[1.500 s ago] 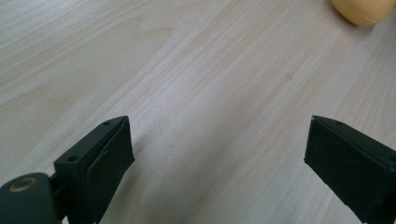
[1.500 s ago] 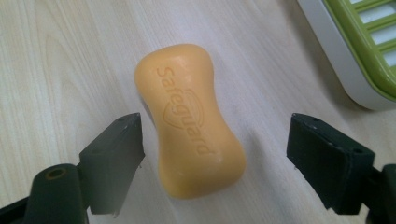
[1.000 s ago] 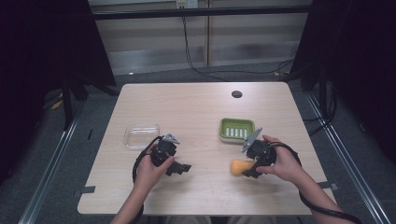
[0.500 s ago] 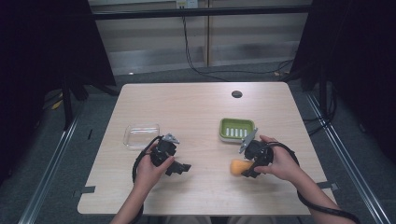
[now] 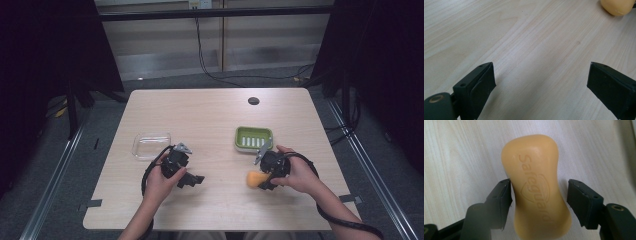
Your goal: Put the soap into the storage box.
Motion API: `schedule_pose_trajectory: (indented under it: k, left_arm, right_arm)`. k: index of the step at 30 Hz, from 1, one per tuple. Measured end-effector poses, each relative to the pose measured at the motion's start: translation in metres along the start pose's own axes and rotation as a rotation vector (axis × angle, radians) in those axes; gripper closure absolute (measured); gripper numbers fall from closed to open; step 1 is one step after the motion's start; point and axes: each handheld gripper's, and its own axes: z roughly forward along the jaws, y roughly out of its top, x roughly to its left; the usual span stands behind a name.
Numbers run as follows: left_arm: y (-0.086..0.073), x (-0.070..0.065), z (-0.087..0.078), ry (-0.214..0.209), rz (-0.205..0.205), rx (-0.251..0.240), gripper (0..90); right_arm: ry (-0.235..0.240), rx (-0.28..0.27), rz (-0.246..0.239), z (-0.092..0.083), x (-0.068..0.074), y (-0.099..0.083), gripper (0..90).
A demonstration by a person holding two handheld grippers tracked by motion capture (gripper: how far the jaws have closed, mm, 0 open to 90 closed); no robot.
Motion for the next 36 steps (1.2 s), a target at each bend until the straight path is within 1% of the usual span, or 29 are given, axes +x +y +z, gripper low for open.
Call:
schedule_pose_trajectory:
  k: [1, 2, 3, 4, 5, 7, 9, 11, 14, 15, 19, 25, 27, 28, 29, 30, 31, 32, 33, 34, 36]
  left_arm:
    - [0.000, 0.002, -0.002, 0.000, 0.035, 0.026, 7.7]
    - [0.001, 0.003, -0.003, -0.006, 0.044, 0.035, 7.7]
    - [0.001, 0.003, -0.003, -0.006, 0.044, 0.035, 7.7]
    - [0.000, 0.001, -0.001, -0.006, 0.000, 0.002, 7.7]
    - [0.000, 0.001, -0.001, -0.005, -0.004, -0.001, 7.7]
    - [0.000, 0.000, -0.001, -0.002, -0.006, -0.004, 7.7]
    - [0.000, 0.001, -0.001, -0.001, -0.003, -0.006, 7.7]
    - [0.000, 0.001, -0.001, -0.002, -0.003, -0.005, 7.7]
    - [0.000, 0.001, -0.001, -0.001, -0.003, -0.005, 7.7]
    - [0.000, 0.000, -0.001, -0.001, -0.006, -0.006, 7.7]
    - [0.000, 0.001, -0.002, 0.001, -0.002, -0.005, 7.7]
    - [0.000, 0.001, -0.003, 0.004, 0.003, -0.004, 7.7]
    - [0.000, 0.001, -0.002, 0.004, -0.002, -0.007, 7.7]
    - [0.000, 0.001, -0.003, 0.004, 0.004, -0.002, 7.7]
    - [0.000, 0.002, -0.003, 0.000, 0.004, -0.002, 7.7]
    - [0.000, 0.002, -0.003, 0.001, 0.004, -0.001, 7.7]
    - [0.000, 0.002, -0.003, 0.000, 0.004, -0.003, 7.7]
    - [0.000, 0.002, -0.004, -0.001, 0.002, 0.004, 7.7]
    - [-0.001, 0.001, -0.004, -0.001, 0.000, 0.002, 7.7]
    - [0.000, 0.001, -0.003, -0.001, -0.004, -0.001, 7.7]
    - [0.000, 0.001, -0.003, -0.001, -0.003, 0.003, 7.7]
  right_arm:
    - [0.002, 0.000, -0.020, 0.000, -0.001, 0.000, 38.3]
    - [0.005, 0.002, -0.014, 0.001, -0.001, 0.000, 40.0]
    - [0.005, 0.002, -0.014, 0.001, -0.001, 0.000, 40.0]
    - [0.001, 0.008, -0.033, 0.002, -0.002, 0.001, 41.9]
    - [0.000, 0.014, -0.033, 0.002, -0.001, 0.001, 42.2]
    - [0.002, 0.020, -0.038, 0.002, -0.001, 0.002, 42.4]
    - [0.004, 0.024, -0.030, 0.002, -0.001, 0.003, 43.0]
    - [-0.003, 0.023, -0.039, 0.003, -0.001, 0.003, 43.4]
    - [-0.003, 0.038, -0.039, 0.004, 0.000, 0.004, 44.2]
    - [-0.006, 0.039, -0.047, 0.005, -0.001, 0.004, 44.5]
    - [0.000, 0.054, -0.049, 0.005, -0.001, 0.005, 45.9]
    - [0.000, 0.059, -0.058, 0.005, -0.001, 0.007, 46.4]
    - [-0.001, 0.061, -0.051, 0.005, -0.001, 0.007, 46.5]
    - [0.002, 0.074, -0.045, 0.005, 0.000, 0.008, 46.7]
    - [0.001, 0.071, -0.045, 0.005, 0.000, 0.008, 46.8]
    - [-0.002, 0.071, -0.070, 0.005, -0.001, 0.008, 46.9]
    - [-0.003, 0.073, -0.068, 0.006, 0.000, 0.009, 47.0]
    - [-0.001, 0.084, -0.047, 0.005, 0.001, 0.009, 47.2]
    - [0.002, 0.080, -0.074, 0.005, 0.000, 0.010, 47.5]
    - [0.006, 0.086, -0.058, 0.005, 0.001, 0.010, 47.9]
    - [0.016, 0.082, -0.051, 0.005, 0.001, 0.010, 48.8]
